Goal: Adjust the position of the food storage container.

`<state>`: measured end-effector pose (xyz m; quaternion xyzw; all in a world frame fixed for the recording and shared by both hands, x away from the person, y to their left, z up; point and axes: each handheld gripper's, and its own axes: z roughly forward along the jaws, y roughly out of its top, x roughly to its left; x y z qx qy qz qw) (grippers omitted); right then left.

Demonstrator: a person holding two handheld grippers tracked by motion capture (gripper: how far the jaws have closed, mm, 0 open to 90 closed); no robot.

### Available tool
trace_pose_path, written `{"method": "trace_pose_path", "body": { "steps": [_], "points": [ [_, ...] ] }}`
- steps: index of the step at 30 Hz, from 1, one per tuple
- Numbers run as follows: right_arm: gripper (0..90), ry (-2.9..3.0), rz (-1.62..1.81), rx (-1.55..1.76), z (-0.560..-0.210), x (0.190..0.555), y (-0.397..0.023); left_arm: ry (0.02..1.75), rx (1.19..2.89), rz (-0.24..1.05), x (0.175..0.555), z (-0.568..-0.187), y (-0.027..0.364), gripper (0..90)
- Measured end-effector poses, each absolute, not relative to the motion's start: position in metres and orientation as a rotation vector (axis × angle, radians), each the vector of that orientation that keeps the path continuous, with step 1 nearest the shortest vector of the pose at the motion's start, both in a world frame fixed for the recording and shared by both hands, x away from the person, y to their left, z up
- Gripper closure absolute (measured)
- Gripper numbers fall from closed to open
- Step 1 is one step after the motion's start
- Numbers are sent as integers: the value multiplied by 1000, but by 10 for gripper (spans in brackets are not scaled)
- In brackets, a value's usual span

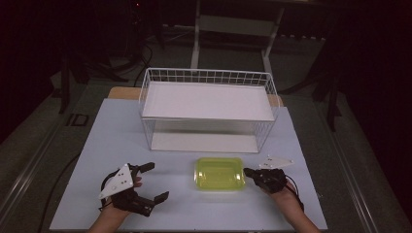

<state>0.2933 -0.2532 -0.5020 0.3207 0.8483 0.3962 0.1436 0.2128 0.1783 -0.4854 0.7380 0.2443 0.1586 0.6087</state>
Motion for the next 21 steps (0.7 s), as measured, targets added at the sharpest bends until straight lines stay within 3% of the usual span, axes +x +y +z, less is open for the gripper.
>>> {"method": "trace_pose_path", "body": {
  "steps": [21],
  "points": [
    [900,2499,1202,829,-503,298,-205,560,1709,363,212,-486,179,7]
  ]
}}
